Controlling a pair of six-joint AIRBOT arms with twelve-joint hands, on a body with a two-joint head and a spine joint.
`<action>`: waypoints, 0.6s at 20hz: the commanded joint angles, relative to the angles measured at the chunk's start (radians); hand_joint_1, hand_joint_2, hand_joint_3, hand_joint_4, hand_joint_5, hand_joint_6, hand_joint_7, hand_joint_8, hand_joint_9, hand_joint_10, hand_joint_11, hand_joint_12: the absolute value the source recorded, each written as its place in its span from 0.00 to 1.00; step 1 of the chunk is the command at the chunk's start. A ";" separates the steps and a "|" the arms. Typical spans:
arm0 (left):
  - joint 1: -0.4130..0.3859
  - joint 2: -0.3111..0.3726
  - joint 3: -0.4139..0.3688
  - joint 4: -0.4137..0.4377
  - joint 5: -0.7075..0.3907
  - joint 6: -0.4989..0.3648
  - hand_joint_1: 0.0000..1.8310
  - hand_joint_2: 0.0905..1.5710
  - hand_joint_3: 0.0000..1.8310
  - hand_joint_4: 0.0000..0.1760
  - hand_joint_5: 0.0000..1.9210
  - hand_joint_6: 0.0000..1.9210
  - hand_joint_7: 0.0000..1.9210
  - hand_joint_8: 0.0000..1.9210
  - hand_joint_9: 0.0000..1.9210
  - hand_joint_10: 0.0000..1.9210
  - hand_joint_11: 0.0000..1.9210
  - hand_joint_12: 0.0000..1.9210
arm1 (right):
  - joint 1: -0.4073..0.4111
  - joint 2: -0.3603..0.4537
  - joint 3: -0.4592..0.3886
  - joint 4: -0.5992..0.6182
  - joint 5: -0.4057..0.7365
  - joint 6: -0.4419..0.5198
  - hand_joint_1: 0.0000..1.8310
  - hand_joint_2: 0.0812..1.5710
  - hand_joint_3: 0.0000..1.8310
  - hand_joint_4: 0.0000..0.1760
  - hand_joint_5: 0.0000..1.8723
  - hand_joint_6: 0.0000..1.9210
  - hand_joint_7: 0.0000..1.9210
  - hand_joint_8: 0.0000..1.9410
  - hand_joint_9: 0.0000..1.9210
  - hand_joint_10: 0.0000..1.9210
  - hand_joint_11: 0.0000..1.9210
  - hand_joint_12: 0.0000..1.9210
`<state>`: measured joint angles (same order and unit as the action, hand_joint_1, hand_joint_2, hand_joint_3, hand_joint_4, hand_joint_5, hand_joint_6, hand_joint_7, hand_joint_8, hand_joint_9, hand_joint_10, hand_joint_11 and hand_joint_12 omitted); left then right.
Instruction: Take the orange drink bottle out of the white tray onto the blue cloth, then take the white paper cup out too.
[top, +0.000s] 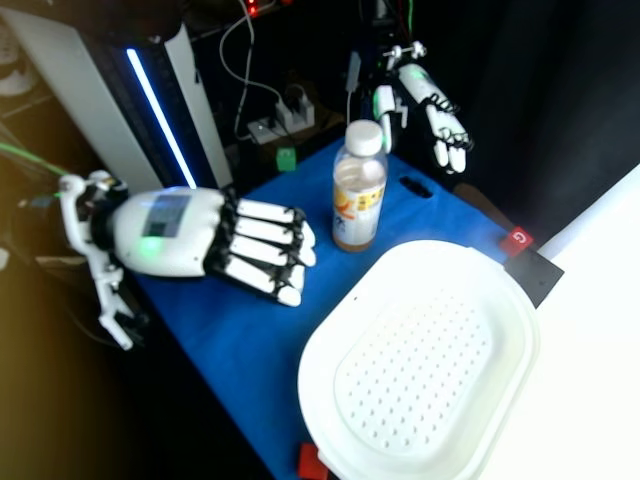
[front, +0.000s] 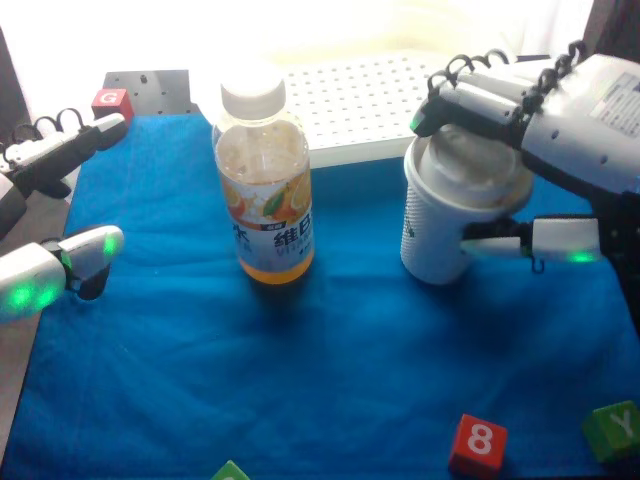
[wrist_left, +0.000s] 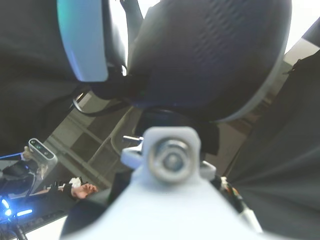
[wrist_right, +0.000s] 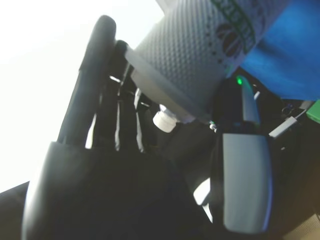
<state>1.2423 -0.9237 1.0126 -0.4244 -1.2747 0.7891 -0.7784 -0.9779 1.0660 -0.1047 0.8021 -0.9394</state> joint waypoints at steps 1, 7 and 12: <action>-0.002 0.007 -0.002 -0.011 -0.138 -0.005 0.35 0.84 0.00 0.59 0.10 0.00 0.07 0.00 0.00 0.29 0.00 0.64 | -0.001 0.000 -0.006 0.007 0.098 0.000 0.36 0.71 0.00 0.00 0.00 0.10 0.00 0.29 0.01 0.59 0.02 0.93; 0.005 0.009 -0.004 -0.018 -0.147 -0.005 0.35 0.84 0.00 0.70 0.11 0.00 0.09 0.00 0.00 0.33 0.00 0.69 | -0.004 0.038 -0.040 0.007 0.107 0.000 0.21 0.67 0.00 0.10 0.00 0.00 0.00 0.00 0.00 0.00 0.00 0.06; 0.006 0.008 -0.006 -0.018 -0.149 -0.005 0.31 0.83 0.00 0.56 0.10 0.00 0.09 0.00 0.00 0.31 0.00 0.66 | -0.004 0.062 -0.051 0.016 0.185 0.000 0.18 0.65 0.00 0.52 0.00 0.00 0.00 0.00 0.00 0.00 0.00 0.00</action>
<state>1.2530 -0.9203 1.0073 -0.4473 -1.2911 0.7887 -0.7898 -0.9192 1.0157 -0.1062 0.8497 -0.9417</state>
